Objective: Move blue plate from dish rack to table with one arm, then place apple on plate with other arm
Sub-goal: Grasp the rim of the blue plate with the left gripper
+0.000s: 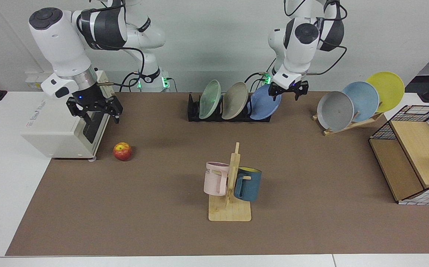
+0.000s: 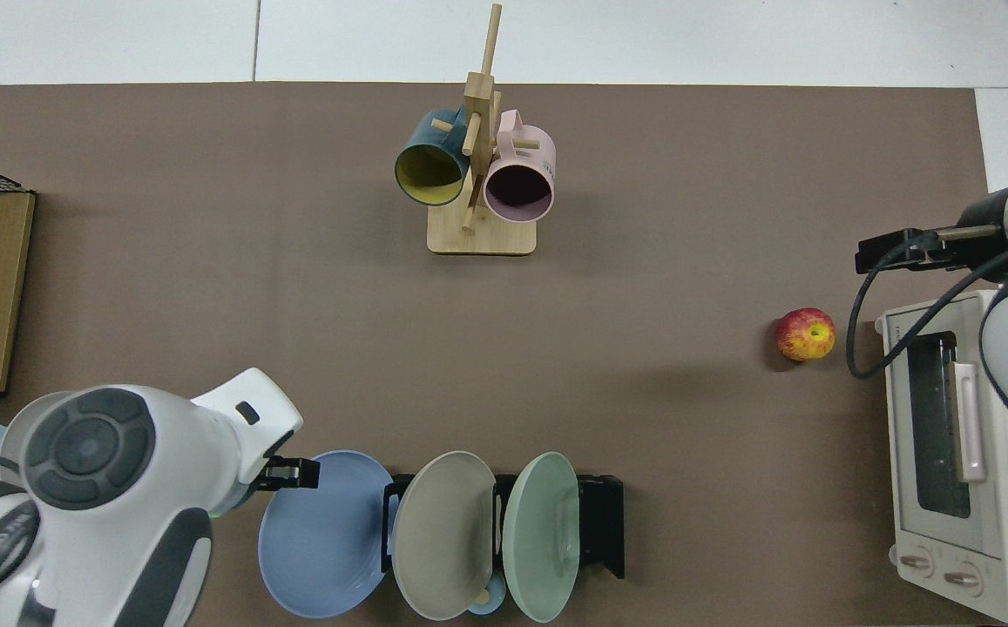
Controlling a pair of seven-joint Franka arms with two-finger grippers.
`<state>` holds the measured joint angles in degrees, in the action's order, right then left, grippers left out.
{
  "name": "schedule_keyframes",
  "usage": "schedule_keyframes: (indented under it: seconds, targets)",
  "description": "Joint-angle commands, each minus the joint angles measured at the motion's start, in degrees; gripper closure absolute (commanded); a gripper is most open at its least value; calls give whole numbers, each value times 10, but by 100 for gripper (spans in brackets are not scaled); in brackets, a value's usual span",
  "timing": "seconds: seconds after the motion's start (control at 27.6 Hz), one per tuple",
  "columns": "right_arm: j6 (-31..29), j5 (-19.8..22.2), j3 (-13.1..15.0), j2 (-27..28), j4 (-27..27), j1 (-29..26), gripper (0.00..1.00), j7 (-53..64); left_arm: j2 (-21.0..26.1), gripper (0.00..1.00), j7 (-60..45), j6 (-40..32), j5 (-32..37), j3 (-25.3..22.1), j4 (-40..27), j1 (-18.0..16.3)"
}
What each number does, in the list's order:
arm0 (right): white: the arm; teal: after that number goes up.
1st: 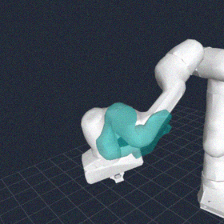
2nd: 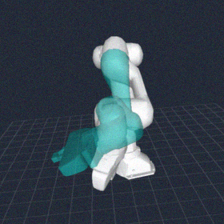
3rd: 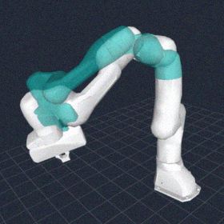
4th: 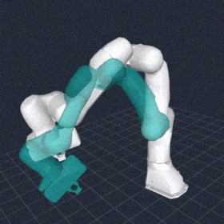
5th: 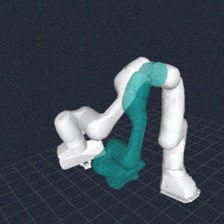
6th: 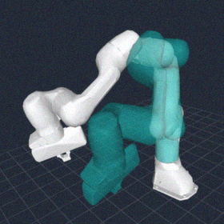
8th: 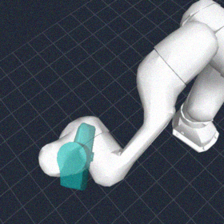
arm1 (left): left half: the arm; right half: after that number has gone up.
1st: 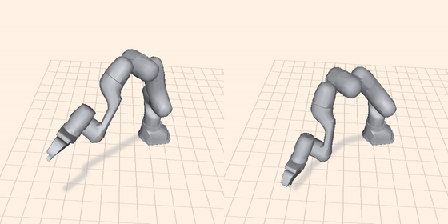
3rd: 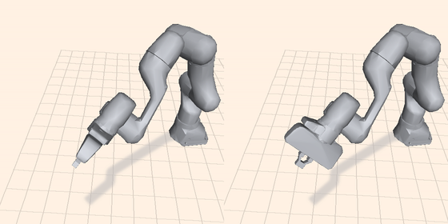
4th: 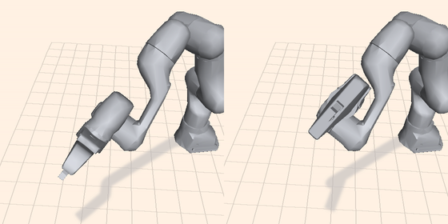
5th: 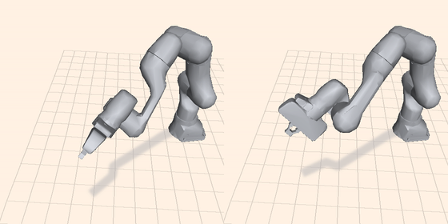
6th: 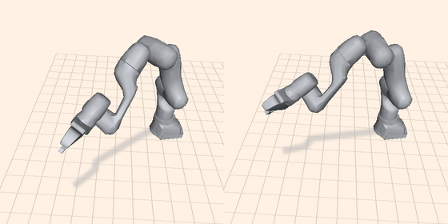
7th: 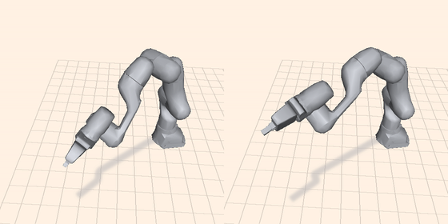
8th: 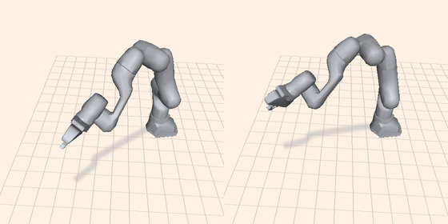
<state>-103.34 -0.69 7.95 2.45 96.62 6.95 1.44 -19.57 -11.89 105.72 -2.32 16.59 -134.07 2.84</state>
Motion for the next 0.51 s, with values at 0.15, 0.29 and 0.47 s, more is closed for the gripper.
schedule_keyframes:
  seconds: [0.15,0.29,0.47]
  targets:
    - [8,-2,-6,-9,9,-8,0,3,-44,1,4,32,-40,13,-99,6]
    - [9,-3,-6,-9,9,-8,0,3,-44,1,5,30,-49,13,-99,7]
    - [11,-2,-6,-10,10,-14,0,7,-44,1,6,28,-57,14,-99,7]
